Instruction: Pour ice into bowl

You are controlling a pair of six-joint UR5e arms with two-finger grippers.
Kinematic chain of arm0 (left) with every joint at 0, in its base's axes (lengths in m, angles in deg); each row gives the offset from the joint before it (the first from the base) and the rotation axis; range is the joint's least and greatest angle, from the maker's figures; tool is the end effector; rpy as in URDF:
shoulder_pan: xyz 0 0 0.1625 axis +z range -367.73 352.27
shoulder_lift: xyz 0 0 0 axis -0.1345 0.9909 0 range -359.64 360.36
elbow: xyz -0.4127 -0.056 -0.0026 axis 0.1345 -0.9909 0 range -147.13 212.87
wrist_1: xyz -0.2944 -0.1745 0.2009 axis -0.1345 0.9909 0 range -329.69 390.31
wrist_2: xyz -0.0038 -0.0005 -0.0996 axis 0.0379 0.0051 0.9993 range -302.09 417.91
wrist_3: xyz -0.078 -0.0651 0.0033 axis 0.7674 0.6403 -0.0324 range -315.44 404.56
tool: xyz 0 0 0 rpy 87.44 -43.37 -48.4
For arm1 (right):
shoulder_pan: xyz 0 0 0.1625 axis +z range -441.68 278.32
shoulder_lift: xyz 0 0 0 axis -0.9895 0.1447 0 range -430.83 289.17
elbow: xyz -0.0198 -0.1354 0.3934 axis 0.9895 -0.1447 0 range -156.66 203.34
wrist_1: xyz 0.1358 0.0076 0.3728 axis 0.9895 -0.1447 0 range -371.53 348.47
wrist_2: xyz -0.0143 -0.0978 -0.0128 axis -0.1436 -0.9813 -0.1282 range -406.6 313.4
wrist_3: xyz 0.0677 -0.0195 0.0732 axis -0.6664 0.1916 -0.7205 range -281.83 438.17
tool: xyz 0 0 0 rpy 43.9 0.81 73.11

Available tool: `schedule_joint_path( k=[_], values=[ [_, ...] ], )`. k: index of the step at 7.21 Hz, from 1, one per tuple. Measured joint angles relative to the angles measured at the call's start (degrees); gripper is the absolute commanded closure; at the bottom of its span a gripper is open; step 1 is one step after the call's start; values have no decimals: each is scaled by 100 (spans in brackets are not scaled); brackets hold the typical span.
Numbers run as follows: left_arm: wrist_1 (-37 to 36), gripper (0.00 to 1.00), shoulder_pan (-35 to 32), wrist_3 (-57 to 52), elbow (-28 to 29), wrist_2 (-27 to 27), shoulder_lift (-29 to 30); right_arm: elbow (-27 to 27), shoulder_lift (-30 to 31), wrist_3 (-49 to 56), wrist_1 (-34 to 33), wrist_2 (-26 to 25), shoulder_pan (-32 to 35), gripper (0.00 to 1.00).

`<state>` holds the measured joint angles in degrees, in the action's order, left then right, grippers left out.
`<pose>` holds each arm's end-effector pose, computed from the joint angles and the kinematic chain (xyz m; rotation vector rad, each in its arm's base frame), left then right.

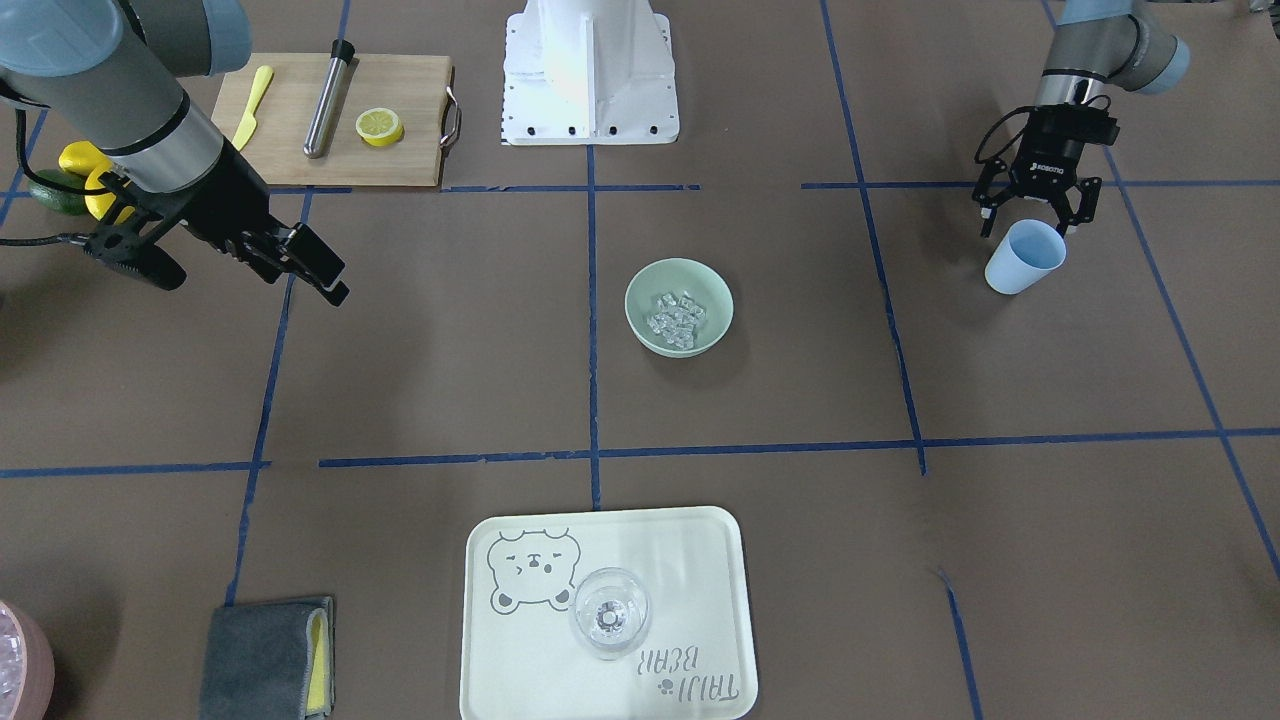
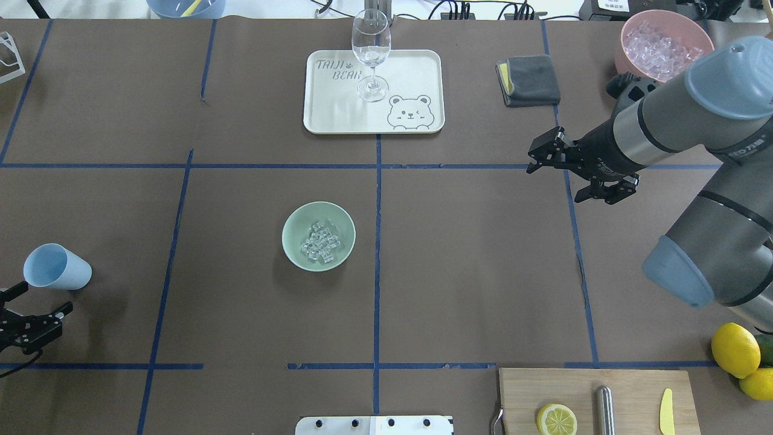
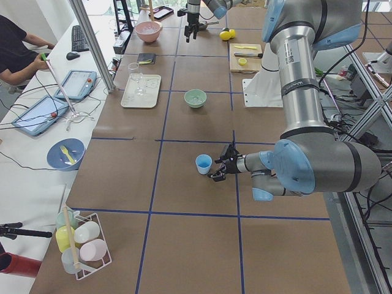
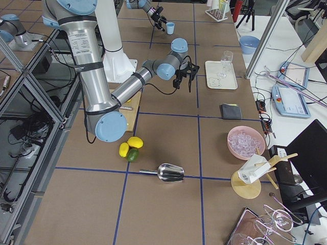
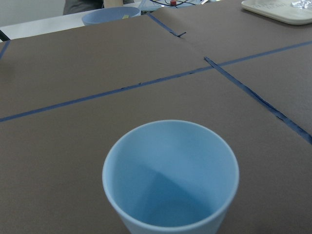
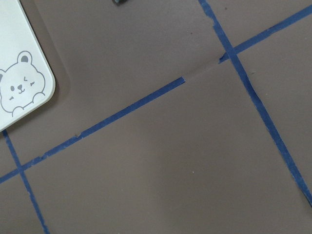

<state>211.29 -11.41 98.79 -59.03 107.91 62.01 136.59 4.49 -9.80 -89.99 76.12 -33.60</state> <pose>0.2368 -0.2143 0.6390 0.9422 0.7992 0.0945 -0.2959 -0.4468 0.3154 -0.1300 -0.9950 0.4899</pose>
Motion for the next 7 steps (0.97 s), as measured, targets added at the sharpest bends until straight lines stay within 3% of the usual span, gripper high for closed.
schedule_joint_path(
  k=[2, 4, 7],
  values=[
    [40, 0, -308, -349, -122, 847, -365, -13, 0, 0, -3, 14, 0, 0],
    [64, 0, -1314, -915, -178, 1936, -453, -7, -5, 0, -3, 23, 0, 0],
    [-86, 0, -2988, -1591, -66, 3771, -132, -7, 16, 42, -19, 103, 28, 0]
  ],
)
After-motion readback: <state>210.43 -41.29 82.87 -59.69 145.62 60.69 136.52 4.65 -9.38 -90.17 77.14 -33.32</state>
